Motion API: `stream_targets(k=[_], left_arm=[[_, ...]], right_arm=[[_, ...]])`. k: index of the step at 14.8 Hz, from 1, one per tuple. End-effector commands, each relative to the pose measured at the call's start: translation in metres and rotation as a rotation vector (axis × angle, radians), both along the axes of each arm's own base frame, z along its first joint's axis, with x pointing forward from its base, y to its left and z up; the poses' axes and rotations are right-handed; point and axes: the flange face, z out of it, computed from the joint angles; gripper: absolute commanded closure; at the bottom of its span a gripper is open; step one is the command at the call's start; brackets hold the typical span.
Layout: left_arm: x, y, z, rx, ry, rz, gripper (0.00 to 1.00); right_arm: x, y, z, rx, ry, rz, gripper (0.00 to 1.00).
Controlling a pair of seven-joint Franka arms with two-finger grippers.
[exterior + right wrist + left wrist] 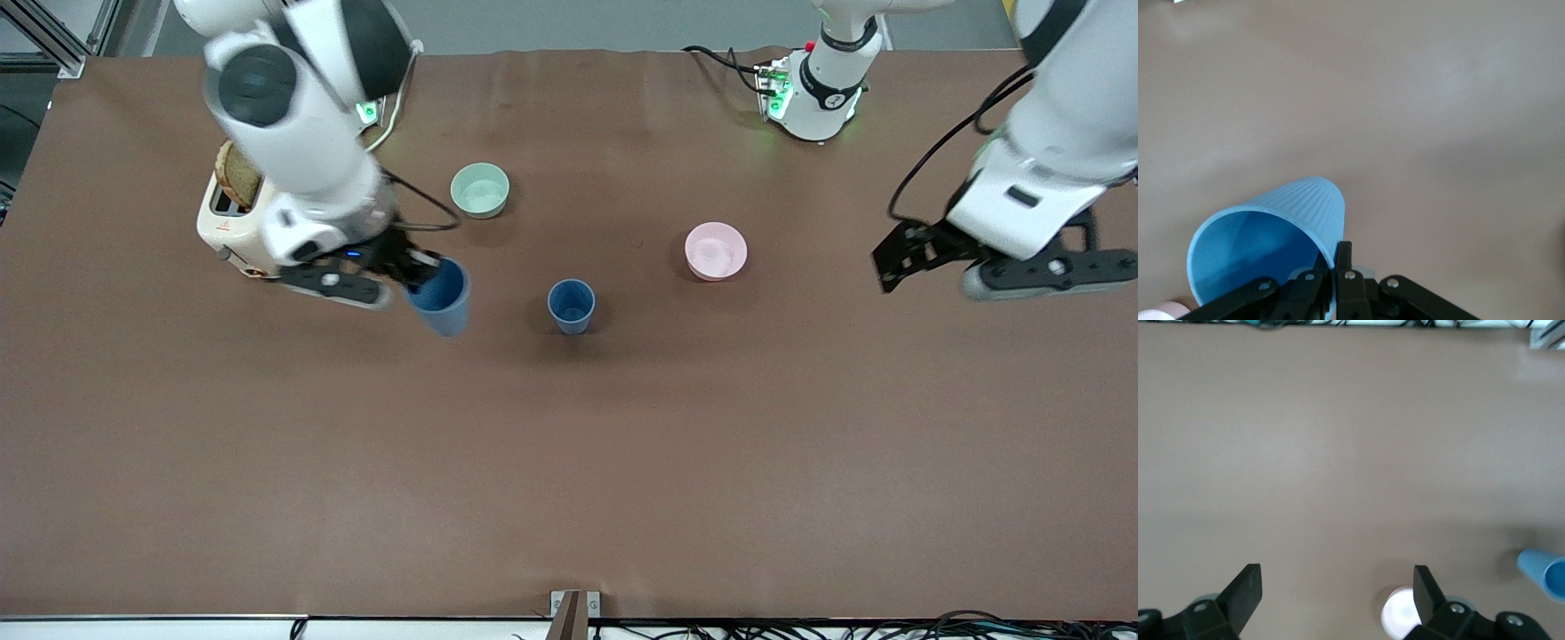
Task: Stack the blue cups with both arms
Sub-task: 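Lower the right gripper's cup into the center cup and open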
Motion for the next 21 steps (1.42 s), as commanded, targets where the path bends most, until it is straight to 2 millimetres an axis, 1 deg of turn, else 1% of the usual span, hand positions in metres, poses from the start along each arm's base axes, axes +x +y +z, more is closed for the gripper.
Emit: stream_targets(k=[1,2,3,4,5,6,7,9,10,11,12,13,15,18,19,21], left_arm=[[-0.028,0.036,0.004,-0.009,0.027,-0.025,0.0],[-0.033,0.046,0.003,-0.008,0.035,-0.04,0.0],[-0.039,0.055,0.005,-0.012,0.035,-0.034,0.0],[-0.048,0.059,0.01,-0.017,0.031,-0.027,0.0],[-0.06,0.061,0.014,-0.013,0.025,-0.024,0.0],[-0.066,0.063,0.015,-0.014,0.026,-0.019,0.0],[-0.068,0.063,0.017,-0.015,0.026,-0.02,0.0],[-0.071,0.06,0.016,-0.018,0.048,-0.019,0.0],[-0.072,0.058,0.016,-0.04,0.059,-0.018,0.0],[-0.072,0.056,0.015,-0.053,0.064,-0.022,0.0],[-0.072,0.056,0.015,-0.053,0.065,-0.029,0.0],[-0.071,0.055,0.011,-0.052,0.076,-0.032,0.0],[-0.063,0.055,-0.002,-0.042,0.102,-0.029,0.0],[-0.06,0.061,-0.001,-0.043,0.099,-0.022,0.0],[-0.057,0.062,-0.004,-0.049,0.106,-0.019,0.0],[-0.056,0.061,-0.004,-0.05,0.106,-0.02,0.0]], right_arm=[[-0.001,0.047,-0.043,0.026,-0.01,-0.06,1.0],[-0.005,0.065,-0.056,0.037,-0.02,-0.06,1.0],[-0.008,0.078,-0.069,0.049,-0.018,-0.087,1.0],[-0.016,0.095,-0.079,0.06,-0.015,-0.106,1.0],[-0.029,0.113,-0.085,0.061,-0.013,-0.09,1.0],[-0.042,0.127,-0.09,0.056,-0.006,-0.067,1.0],[-0.049,0.132,-0.097,0.044,0.006,-0.055,1.0],[-0.062,0.14,-0.104,0.027,0.024,-0.035,1.0],[-0.065,0.14,-0.11,0.017,0.034,-0.032,1.0],[-0.068,0.141,-0.113,0.012,0.039,-0.029,1.0],[-0.076,0.147,-0.116,-0.001,0.052,-0.018,1.0],[-0.079,0.148,-0.117,-0.009,0.059,-0.013,1.0],[-0.083,0.151,-0.119,-0.011,0.061,-0.005,1.0],[-0.08,0.152,-0.131,-0.015,0.064,-0.009,1.0],[-0.081,0.153,-0.132,-0.016,0.065,-0.007,0.99],[-0.08,0.153,-0.142,-0.028,0.075,-0.008,0.98]])
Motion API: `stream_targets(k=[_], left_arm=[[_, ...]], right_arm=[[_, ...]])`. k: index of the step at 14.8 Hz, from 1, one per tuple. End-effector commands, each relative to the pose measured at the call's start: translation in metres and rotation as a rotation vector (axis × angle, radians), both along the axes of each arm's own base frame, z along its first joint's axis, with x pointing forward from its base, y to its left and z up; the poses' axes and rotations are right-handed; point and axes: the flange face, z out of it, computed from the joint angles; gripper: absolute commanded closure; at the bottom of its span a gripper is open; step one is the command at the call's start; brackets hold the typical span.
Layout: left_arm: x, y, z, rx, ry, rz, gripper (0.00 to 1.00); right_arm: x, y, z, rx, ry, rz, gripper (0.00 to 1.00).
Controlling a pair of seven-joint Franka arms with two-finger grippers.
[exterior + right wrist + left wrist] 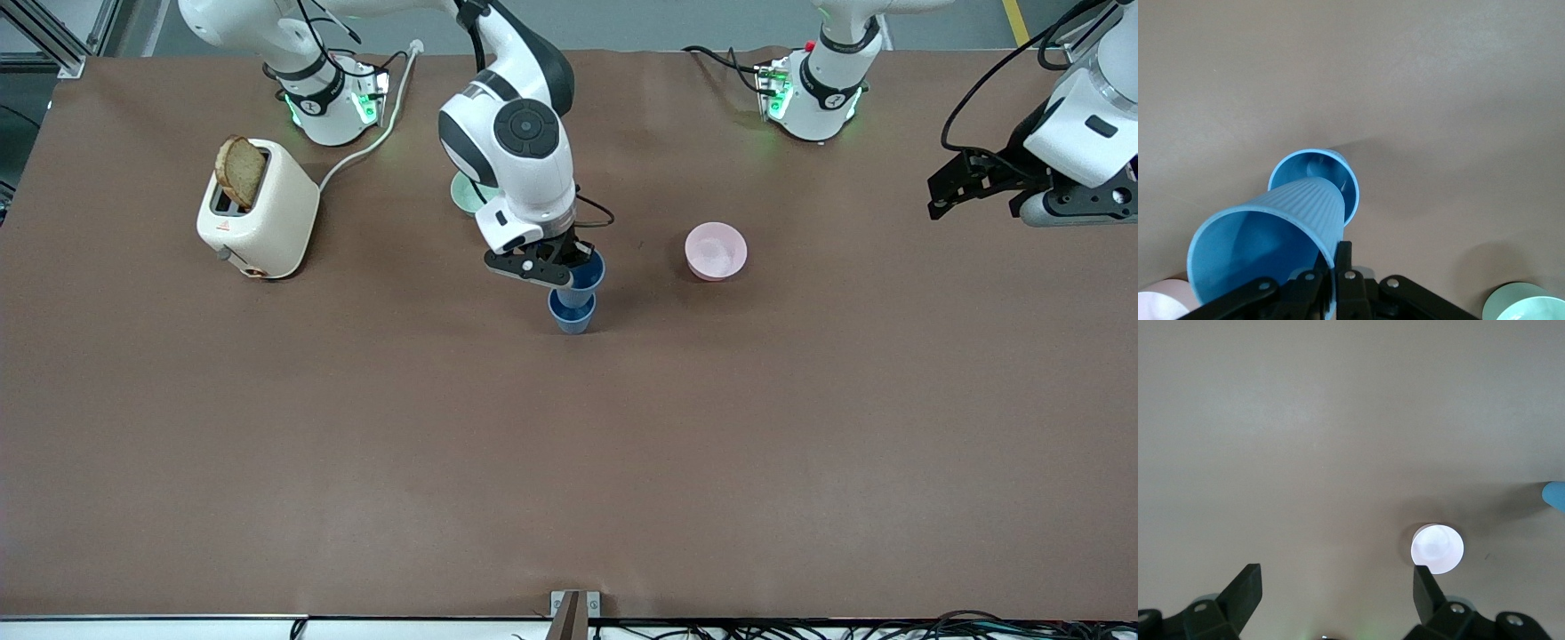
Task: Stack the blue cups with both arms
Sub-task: 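Lower the right gripper's cup into the center cup and open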
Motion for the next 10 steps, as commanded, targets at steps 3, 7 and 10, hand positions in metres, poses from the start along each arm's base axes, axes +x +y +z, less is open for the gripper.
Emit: stream_targets(k=[3,7,10], left_arm=[[0.001,-0.004,0.005,-0.012,-0.003,-0.017,0.0],[0.001,-0.004,0.005,-0.012,-0.001,-0.019,0.0],[0.001,-0.003,0.006,-0.009,-0.003,-0.02,0.0]], right_arm=[[0.002,0.001,-0.009,0.005,0.002,-0.017,0.75],[0.016,-0.007,0.003,0.016,-0.019,-0.026,0.0],[0.053,-0.066,0.063,0.043,-0.066,-0.093,0.0]])
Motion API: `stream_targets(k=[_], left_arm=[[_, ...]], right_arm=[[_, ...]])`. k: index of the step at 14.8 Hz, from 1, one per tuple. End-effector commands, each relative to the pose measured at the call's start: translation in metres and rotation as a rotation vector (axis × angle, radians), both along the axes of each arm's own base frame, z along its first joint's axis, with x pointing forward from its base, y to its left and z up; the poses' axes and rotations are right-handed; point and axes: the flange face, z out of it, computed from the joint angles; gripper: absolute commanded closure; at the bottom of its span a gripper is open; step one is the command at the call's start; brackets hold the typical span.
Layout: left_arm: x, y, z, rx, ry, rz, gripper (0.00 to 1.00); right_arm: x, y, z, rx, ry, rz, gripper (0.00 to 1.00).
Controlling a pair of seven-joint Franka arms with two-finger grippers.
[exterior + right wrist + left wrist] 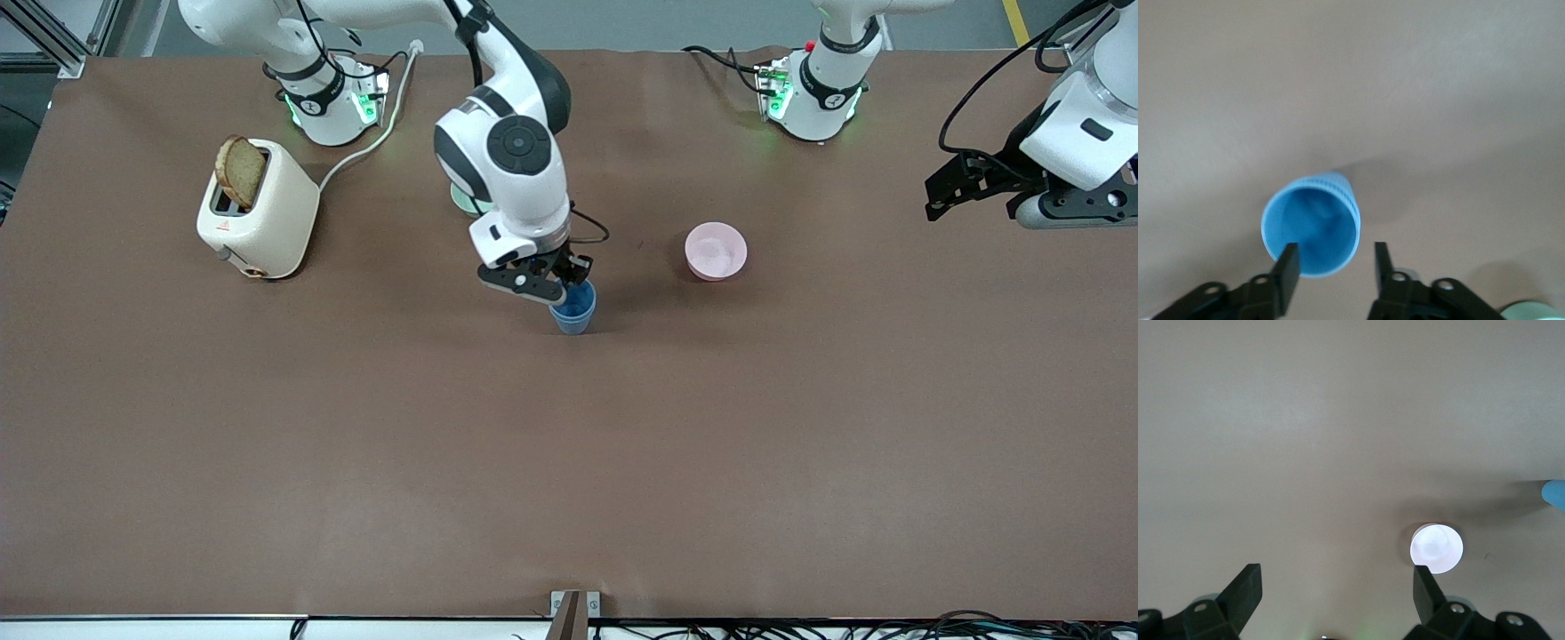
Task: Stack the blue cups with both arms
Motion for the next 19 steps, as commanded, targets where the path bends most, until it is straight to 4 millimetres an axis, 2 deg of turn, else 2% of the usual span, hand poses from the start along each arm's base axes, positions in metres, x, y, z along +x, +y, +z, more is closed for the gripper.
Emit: stream_targets(k=[1,2,4,6,7,10,13,16,19], left_arm=[[0.0,-0.001,0.006,-0.008,-0.003,-0.015,0.0],[0.0,-0.003,0.006,-0.008,-0.003,-0.018,0.0],[0.0,-0.005,0.006,-0.009,-0.001,-0.021,0.0],[0.0,-0.004,0.006,-0.009,-0.001,-0.021,0.0],[0.0,-0.004,0.006,-0.009,-0.001,-0.021,0.0],[0.0,-0.004,0.005,-0.01,0.002,-0.021,0.0],[0.0,-0.002,0.005,-0.01,0.002,-0.018,0.0],[0.0,-0.003,0.005,-0.009,0.004,-0.018,0.0],[-0.001,-0.004,0.005,-0.009,0.004,-0.021,0.0]], right_arm=[[0.035,-0.08,0.075,0.023,-0.03,-0.037,0.0],[0.048,-0.114,0.097,0.021,-0.034,-0.05,0.0],[0.072,-0.199,0.133,0.015,-0.034,-0.102,0.0],[0.075,-0.262,0.153,-0.009,0.0,-0.038,0.0],[0.078,-0.301,0.163,-0.014,0.008,-0.022,0.0],[0.07,-0.401,0.199,-0.019,0.02,0.054,0.0],[0.056,-0.48,0.224,-0.019,0.008,0.108,0.0],[0.033,-0.534,0.242,-0.029,0.03,0.159,0.0],[0.009,-0.537,0.267,-0.117,0.076,0.191,0.0]])
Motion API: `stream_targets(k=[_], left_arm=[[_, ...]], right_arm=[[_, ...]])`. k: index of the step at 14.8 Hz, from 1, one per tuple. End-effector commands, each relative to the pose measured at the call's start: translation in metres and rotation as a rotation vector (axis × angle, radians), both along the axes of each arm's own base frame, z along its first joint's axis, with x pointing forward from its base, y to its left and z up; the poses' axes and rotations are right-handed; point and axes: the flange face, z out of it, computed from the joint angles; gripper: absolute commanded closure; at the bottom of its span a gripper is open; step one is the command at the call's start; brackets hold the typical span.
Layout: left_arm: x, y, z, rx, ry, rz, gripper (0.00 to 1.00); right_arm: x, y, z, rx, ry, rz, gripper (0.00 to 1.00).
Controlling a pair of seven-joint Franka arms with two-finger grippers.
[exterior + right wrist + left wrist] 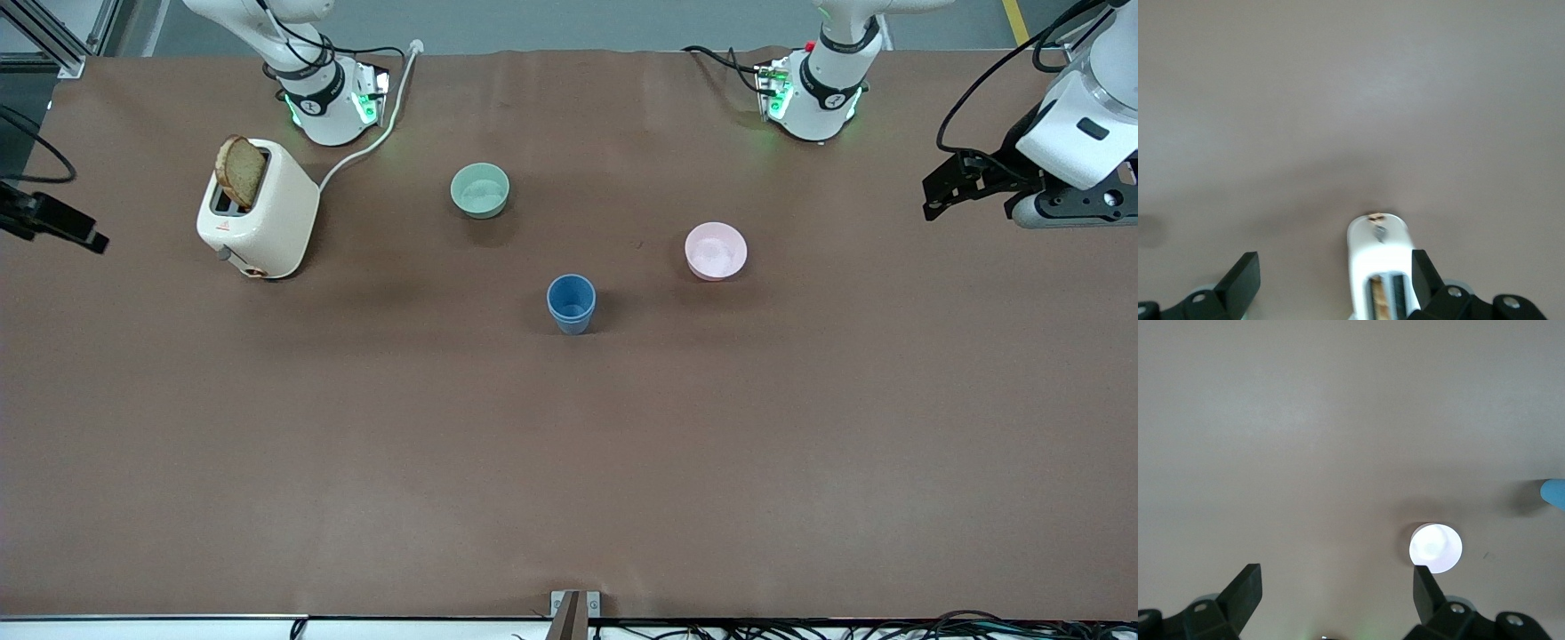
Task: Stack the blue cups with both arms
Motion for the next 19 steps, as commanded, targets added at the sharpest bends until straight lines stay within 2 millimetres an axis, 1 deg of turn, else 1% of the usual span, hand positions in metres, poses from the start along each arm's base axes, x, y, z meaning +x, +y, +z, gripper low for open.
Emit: stream_targets(k=[1,3,5,7,8,9,10,13,14,15,17,19], left_arm=[[-0.001,-0.002,0.005,-0.011,0.003,-0.017,0.0],[0.0,-0.003,0.004,-0.014,0.005,-0.018,0.0],[0.0,-0.003,0.004,-0.015,0.005,-0.017,0.0],[0.0,-0.002,0.004,-0.015,0.005,-0.017,0.0],[0.0,-0.002,0.004,-0.015,0.005,-0.017,0.0],[0.0,-0.002,0.004,-0.015,0.005,-0.017,0.0],[0.0,-0.002,0.004,-0.015,0.005,-0.017,0.0],[0.0,-0.002,0.004,-0.015,0.004,-0.014,0.0],[0.002,-0.002,0.005,-0.016,0.001,-0.014,0.0],[0.008,-0.003,0.005,-0.019,-0.001,-0.017,0.0],[0.012,-0.004,0.014,-0.023,-0.02,-0.016,0.0],[0.012,-0.004,0.017,-0.02,-0.027,-0.014,0.0]], right_arm=[[-0.028,0.012,0.018,-0.046,0.029,0.05,0.0],[-0.029,0.015,0.014,-0.017,0.051,0.047,0.0],[-0.024,0.016,0.024,0.028,0.009,0.043,0.0],[-0.006,0.014,0.038,0.027,-0.015,0.053,0.0],[-0.001,0.016,0.04,0.029,-0.009,0.057,0.0],[-0.001,0.014,0.042,0.027,-0.012,0.057,0.0],[-0.001,0.013,0.042,0.024,-0.013,0.056,0.0],[-0.002,0.013,0.033,0.031,0.009,0.07,0.0],[-0.002,0.014,0.033,0.031,0.006,0.085,0.0],[-0.001,0.012,0.033,0.031,0.003,0.084,0.0],[-0.001,0.012,0.033,0.031,0.003,0.084,0.0],[-0.001,0.012,0.031,0.032,0.001,0.084,0.0]])
